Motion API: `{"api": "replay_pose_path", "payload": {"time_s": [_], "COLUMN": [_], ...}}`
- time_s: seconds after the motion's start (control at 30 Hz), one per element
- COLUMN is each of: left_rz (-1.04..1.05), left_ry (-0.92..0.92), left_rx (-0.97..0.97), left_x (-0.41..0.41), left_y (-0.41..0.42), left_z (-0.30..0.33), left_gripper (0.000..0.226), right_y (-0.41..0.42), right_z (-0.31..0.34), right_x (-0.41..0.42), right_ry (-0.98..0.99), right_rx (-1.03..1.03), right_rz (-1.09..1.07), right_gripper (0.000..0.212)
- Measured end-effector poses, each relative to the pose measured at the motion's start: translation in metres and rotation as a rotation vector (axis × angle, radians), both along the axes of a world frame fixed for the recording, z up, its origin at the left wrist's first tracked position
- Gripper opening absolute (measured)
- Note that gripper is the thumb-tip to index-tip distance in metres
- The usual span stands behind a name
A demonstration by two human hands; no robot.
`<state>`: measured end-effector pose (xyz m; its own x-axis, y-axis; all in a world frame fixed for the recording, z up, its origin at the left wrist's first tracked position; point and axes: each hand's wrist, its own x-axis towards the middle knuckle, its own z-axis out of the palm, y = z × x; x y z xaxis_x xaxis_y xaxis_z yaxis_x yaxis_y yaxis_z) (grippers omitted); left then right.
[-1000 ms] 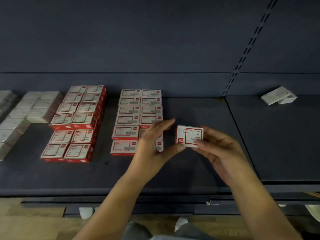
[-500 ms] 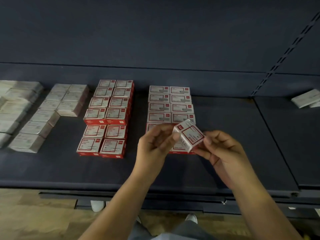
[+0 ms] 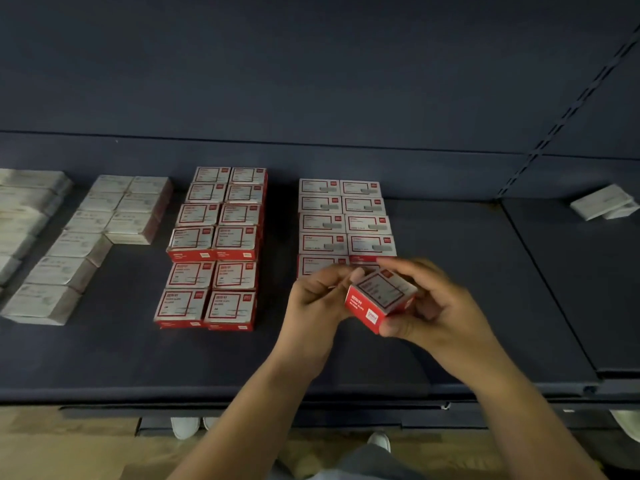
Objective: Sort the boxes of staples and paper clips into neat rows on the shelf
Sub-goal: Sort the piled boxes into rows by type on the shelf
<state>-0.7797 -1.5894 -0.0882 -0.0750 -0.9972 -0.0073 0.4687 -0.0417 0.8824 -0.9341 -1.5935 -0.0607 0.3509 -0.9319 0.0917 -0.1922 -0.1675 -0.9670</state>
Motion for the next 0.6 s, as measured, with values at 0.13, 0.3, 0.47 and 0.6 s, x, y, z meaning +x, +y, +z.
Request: {"api": "replay_pose_path", "payload": {"time_s": [0.13, 0.3, 0.47, 0.6], "left_rz": [-0.008, 0.028, 0.23, 0.299], "left_ry": [0.035, -0.362, -0.977, -1.055], "left_rx": [0.004, -0.253, -0.435, -0.391], "left_x": [0.02, 0.066, 0.121, 0.161], "left_y": [0.005, 0.018, 0.026, 0.034], "left_z": [-0.001, -0.005, -0.008, -0.024], "left_gripper": [0.024, 0.047, 0.052, 0.052], "right_y": [-0.004, -0.006, -0.002, -0.004], "right_z": [0.003, -0.004, -0.02, -0.03], "right_x": [0.011, 0.045, 0.089, 0.115], "right_ry": [-0.064, -0.034, 0.131, 0.321], "right_rx": [0.024, 0.032, -0.102, -0.306], "right_rz": [-0.04, -0.098, 0.003, 0.013], "right_gripper": [0.061, 0.052, 0.052, 0.049]}}
